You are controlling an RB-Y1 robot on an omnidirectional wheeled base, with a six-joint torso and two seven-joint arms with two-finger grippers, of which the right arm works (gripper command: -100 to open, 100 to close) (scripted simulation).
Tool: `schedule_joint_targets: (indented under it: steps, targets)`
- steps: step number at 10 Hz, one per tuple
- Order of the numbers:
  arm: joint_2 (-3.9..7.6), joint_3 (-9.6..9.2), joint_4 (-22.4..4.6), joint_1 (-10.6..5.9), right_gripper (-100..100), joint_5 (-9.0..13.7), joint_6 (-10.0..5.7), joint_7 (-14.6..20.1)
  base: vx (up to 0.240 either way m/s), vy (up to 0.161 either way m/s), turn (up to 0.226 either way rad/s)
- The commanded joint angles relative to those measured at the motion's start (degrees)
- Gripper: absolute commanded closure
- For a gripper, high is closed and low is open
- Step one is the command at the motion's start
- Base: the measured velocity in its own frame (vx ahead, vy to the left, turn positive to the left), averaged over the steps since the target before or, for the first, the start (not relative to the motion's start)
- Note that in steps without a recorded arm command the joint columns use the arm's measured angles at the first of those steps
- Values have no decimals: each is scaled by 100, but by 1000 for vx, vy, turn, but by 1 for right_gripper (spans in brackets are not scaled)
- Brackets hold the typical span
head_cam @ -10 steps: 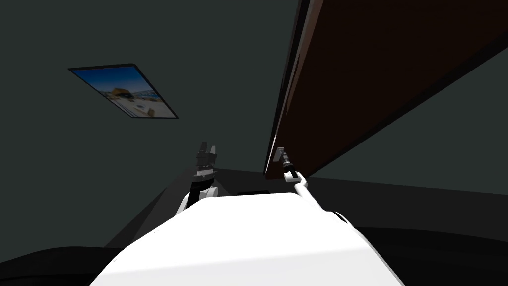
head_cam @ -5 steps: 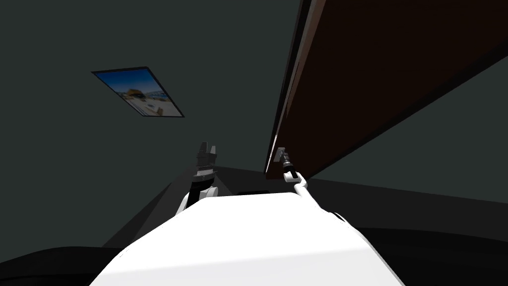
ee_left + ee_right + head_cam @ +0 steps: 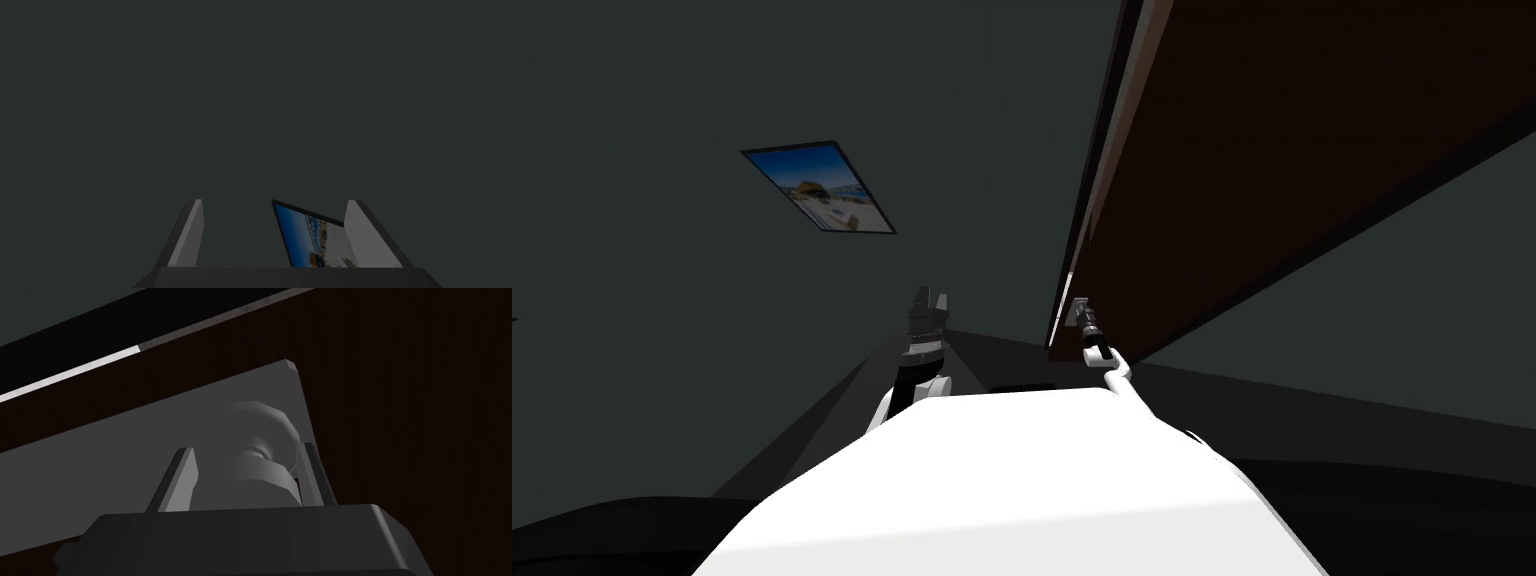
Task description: Pull the door open
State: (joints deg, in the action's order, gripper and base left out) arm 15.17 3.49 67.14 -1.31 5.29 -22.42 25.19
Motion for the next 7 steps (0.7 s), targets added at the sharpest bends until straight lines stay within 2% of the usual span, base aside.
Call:
schedule_joint_targets:
  steps: [1, 3, 4, 5, 6, 7]
  targets:
    - [-60, 8, 57, 9, 100, 113, 21, 286, -75, -62, 120]
    - [-86, 25, 89, 27, 100, 190, 47, 585, -56, -33, 79]
    - [-86, 25, 89, 27, 100, 190, 47, 628, -43, -18, 48]
    - [-112, 43, 120, 45, 100, 267, 74, 850, -44, -29, 86]
    - [-112, 43, 120, 45, 100, 267, 74, 865, -38, -24, 54]
    - [-138, 61, 151, 63, 100, 343, 100, 1099, -44, -22, 77]
